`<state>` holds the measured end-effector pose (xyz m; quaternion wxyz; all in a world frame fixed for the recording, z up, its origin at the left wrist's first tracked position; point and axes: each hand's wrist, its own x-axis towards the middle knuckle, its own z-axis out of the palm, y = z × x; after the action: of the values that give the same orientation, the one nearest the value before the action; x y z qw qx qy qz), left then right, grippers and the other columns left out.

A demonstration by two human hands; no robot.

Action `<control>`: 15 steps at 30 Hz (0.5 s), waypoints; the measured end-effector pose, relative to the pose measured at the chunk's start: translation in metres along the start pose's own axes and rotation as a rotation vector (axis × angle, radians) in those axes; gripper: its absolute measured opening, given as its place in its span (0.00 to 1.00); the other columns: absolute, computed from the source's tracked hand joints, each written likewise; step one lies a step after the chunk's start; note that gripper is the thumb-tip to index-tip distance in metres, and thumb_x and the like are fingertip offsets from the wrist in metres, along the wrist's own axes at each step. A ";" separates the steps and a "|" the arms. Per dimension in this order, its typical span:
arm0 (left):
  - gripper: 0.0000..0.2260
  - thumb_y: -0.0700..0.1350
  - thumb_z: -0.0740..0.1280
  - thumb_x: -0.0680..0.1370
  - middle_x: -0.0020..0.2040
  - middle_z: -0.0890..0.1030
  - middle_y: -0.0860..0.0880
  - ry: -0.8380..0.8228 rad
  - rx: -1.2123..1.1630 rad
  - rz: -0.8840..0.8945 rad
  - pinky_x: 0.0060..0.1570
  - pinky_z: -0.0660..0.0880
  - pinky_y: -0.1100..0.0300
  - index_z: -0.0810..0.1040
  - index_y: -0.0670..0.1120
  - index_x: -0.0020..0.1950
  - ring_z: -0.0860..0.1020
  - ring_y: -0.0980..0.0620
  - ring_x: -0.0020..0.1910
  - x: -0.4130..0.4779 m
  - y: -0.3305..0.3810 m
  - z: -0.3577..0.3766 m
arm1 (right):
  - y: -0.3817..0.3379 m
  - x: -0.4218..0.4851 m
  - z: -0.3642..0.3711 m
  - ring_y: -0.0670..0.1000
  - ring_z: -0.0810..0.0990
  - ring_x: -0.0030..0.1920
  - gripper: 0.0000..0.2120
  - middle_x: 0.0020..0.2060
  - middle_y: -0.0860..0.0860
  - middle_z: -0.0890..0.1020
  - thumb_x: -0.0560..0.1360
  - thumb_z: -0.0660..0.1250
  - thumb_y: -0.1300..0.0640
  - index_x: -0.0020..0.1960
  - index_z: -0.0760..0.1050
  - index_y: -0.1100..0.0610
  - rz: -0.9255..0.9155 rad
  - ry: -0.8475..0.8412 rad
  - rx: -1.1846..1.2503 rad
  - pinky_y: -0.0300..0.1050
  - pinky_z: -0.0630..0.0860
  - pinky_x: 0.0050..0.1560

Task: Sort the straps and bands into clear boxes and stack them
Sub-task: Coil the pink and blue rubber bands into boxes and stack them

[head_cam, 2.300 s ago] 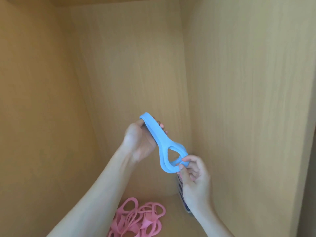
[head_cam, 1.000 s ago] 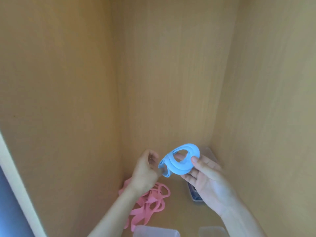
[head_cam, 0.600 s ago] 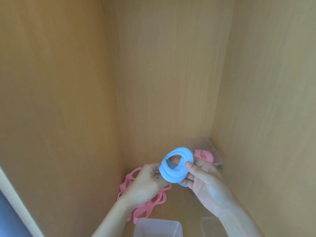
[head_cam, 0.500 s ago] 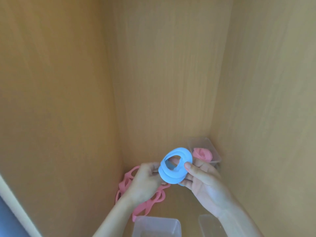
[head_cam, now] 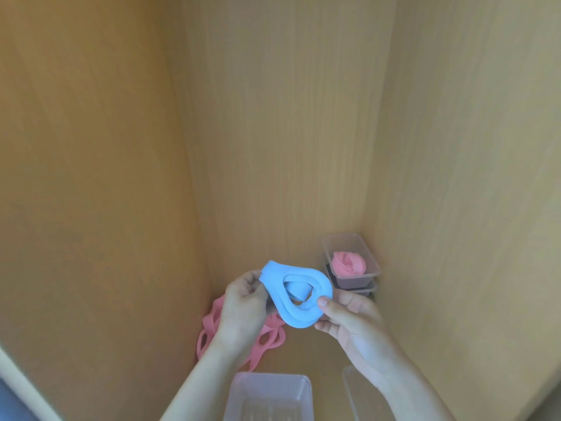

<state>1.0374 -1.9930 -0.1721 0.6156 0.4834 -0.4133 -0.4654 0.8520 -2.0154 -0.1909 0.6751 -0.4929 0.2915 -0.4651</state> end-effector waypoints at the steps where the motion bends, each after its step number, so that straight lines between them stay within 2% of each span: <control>1: 0.08 0.36 0.60 0.84 0.49 0.86 0.39 -0.032 -0.036 -0.023 0.44 0.83 0.56 0.78 0.37 0.59 0.86 0.41 0.49 -0.001 0.000 0.000 | 0.001 0.001 -0.002 0.54 0.82 0.50 0.19 0.55 0.64 0.84 0.72 0.72 0.54 0.58 0.82 0.66 0.002 -0.005 0.010 0.44 0.78 0.49; 5: 0.11 0.37 0.66 0.82 0.50 0.85 0.33 -0.102 -0.182 -0.110 0.44 0.83 0.52 0.72 0.39 0.63 0.85 0.37 0.48 -0.004 -0.002 -0.002 | 0.002 0.001 -0.005 0.56 0.83 0.54 0.16 0.56 0.63 0.84 0.74 0.71 0.55 0.57 0.83 0.63 0.010 -0.027 0.060 0.44 0.79 0.50; 8: 0.17 0.43 0.71 0.77 0.52 0.84 0.33 -0.148 -0.179 -0.125 0.49 0.83 0.49 0.72 0.37 0.62 0.84 0.35 0.52 -0.005 -0.008 -0.005 | 0.006 0.002 -0.008 0.56 0.84 0.56 0.13 0.57 0.62 0.84 0.76 0.72 0.56 0.57 0.84 0.61 0.035 -0.034 0.091 0.42 0.79 0.51; 12: 0.18 0.45 0.74 0.74 0.54 0.84 0.36 -0.188 -0.168 -0.160 0.49 0.81 0.57 0.75 0.37 0.58 0.84 0.40 0.54 -0.009 -0.018 -0.006 | 0.013 0.003 -0.012 0.55 0.83 0.54 0.12 0.57 0.60 0.84 0.76 0.72 0.56 0.57 0.84 0.61 0.114 -0.017 0.179 0.43 0.80 0.49; 15: 0.19 0.45 0.71 0.77 0.58 0.84 0.38 -0.254 -0.235 -0.263 0.51 0.80 0.57 0.77 0.35 0.63 0.83 0.44 0.57 -0.011 -0.031 -0.008 | 0.021 0.002 -0.010 0.54 0.82 0.50 0.17 0.53 0.58 0.84 0.71 0.76 0.54 0.56 0.81 0.61 0.184 -0.039 0.268 0.44 0.79 0.46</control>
<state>1.0369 -1.9833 -0.2045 0.5447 0.3954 -0.3639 -0.6439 0.8516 -2.0194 -0.2137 0.7802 -0.3785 0.2574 -0.4264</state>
